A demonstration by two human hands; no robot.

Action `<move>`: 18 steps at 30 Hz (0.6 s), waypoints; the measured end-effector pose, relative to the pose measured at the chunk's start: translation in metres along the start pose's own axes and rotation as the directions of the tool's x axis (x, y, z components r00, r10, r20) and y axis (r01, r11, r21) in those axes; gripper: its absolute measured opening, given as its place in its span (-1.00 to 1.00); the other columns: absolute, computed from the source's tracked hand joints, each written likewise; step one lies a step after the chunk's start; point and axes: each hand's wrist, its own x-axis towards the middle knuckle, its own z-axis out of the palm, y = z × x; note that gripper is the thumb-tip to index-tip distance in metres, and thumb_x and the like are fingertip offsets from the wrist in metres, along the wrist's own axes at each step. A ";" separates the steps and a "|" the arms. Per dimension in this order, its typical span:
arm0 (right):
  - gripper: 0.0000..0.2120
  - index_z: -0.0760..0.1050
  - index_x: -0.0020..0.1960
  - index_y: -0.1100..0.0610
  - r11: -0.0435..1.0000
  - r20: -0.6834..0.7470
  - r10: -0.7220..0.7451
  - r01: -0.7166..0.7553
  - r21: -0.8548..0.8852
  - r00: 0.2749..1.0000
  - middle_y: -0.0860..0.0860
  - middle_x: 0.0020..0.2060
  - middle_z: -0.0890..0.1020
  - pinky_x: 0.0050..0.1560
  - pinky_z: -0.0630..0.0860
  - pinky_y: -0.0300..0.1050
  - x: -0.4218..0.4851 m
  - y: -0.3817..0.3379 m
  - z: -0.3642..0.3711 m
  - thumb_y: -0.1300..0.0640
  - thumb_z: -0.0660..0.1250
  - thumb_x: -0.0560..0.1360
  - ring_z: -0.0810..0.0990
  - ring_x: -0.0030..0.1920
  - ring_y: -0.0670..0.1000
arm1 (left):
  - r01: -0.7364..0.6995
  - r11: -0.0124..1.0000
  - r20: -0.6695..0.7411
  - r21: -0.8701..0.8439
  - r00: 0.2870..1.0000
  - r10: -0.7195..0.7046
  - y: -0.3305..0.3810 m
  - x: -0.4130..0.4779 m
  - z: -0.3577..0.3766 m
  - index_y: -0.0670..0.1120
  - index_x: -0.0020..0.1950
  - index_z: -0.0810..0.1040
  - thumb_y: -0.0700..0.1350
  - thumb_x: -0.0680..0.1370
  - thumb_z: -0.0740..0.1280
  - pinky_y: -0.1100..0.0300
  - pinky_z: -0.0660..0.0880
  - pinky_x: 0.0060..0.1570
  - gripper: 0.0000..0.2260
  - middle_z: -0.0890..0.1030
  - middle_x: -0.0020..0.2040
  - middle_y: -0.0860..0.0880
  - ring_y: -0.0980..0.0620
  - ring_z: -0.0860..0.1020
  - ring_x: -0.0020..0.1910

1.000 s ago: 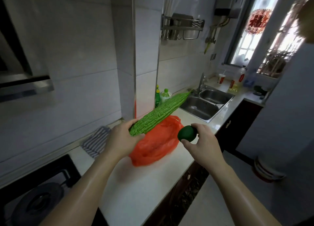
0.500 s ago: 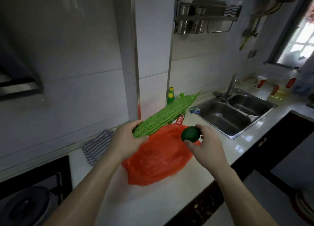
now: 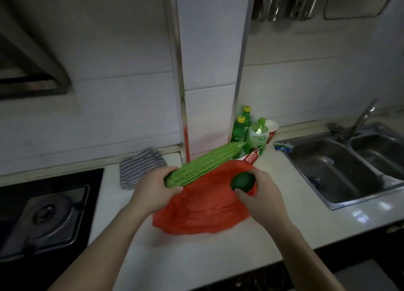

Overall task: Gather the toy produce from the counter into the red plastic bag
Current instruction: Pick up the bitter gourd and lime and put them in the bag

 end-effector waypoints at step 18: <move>-0.44 0.40 0.30 0.05 0.987 0.137 0.141 -0.128 -0.100 0.980 -0.01 0.18 0.49 0.10 0.40 -0.20 0.041 0.060 0.075 0.00 0.48 0.35 0.48 0.15 0.02 | -0.001 0.964 0.270 0.265 0.960 -0.073 -0.053 0.078 0.056 0.20 0.30 0.51 0.12 0.26 0.51 0.13 0.52 0.04 -0.40 0.61 0.17 0.12 0.07 0.56 0.10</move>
